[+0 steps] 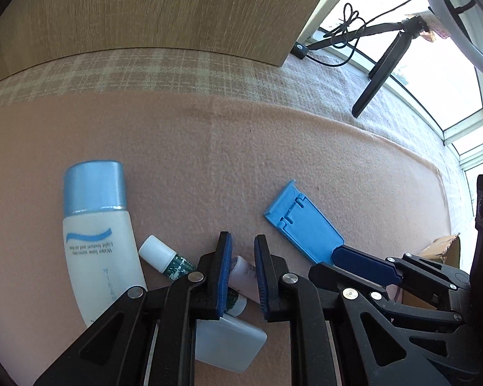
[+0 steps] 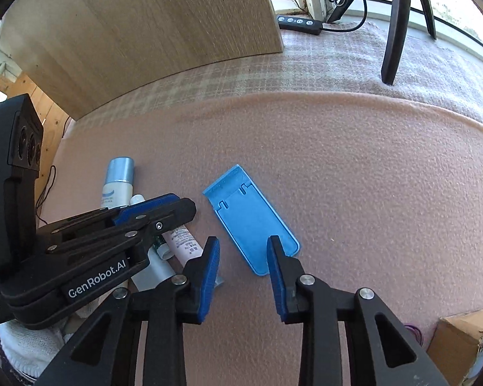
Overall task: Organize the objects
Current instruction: 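Move both tools toward the lip balm and pink-capped tube, then grasp the green lip balm with the left tool while the right tool grasps the pink-capped tube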
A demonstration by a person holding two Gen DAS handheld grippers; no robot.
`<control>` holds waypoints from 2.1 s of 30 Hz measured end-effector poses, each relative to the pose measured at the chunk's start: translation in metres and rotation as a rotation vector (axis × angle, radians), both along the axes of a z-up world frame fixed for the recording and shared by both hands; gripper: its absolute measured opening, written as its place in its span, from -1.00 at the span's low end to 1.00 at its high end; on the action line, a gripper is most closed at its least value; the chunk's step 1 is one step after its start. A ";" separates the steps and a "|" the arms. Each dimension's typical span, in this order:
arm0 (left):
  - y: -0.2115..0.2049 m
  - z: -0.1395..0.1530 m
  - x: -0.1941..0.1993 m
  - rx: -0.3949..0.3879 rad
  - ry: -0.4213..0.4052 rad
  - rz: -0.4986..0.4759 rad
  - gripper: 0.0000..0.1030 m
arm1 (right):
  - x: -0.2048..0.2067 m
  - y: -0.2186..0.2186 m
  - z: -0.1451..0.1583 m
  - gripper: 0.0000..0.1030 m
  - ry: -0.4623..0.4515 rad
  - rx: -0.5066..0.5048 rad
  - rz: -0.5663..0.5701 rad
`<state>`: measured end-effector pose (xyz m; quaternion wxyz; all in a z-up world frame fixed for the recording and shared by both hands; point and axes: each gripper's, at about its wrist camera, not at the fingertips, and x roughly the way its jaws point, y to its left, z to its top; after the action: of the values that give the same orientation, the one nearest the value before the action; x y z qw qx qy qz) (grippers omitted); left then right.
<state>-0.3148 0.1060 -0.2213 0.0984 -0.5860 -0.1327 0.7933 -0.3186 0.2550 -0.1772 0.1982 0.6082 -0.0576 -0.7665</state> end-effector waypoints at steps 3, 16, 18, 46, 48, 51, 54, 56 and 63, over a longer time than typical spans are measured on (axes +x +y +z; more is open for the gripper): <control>0.000 -0.001 0.027 0.026 -0.001 0.004 -0.71 | 0.017 0.003 -0.002 -0.47 -0.025 -0.016 0.006; -0.020 0.009 0.155 0.088 0.049 -0.029 -0.80 | 0.092 0.014 0.001 -0.49 -0.009 0.035 0.045; -0.036 0.020 0.170 0.093 0.071 -0.014 -0.78 | 0.098 0.015 0.007 -0.49 0.007 0.016 0.045; -0.033 0.010 0.051 -0.011 0.031 -0.032 -0.37 | 0.120 -0.025 0.007 -0.46 0.034 -0.011 0.107; -0.025 0.007 0.047 -0.018 0.027 -0.054 -0.38 | 0.121 -0.023 0.006 -0.46 0.031 -0.012 0.106; -0.015 0.004 0.044 0.001 0.016 -0.084 -0.41 | 0.120 -0.022 0.004 -0.46 0.026 -0.012 0.104; -0.004 0.003 0.046 -0.009 0.017 -0.112 -0.41 | 0.119 -0.020 0.004 -0.46 0.026 -0.010 0.101; 0.000 0.003 0.047 -0.012 0.017 -0.122 -0.41 | 0.119 -0.019 0.005 -0.43 0.031 -0.010 0.106; 0.001 0.003 0.044 -0.041 0.015 -0.114 -0.40 | 0.120 -0.040 0.005 -0.18 0.064 0.035 0.203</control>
<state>-0.2709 0.1065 -0.2187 0.1325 -0.5887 -0.0821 0.7932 -0.1990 0.2154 -0.1719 0.2659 0.5893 0.0242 -0.7625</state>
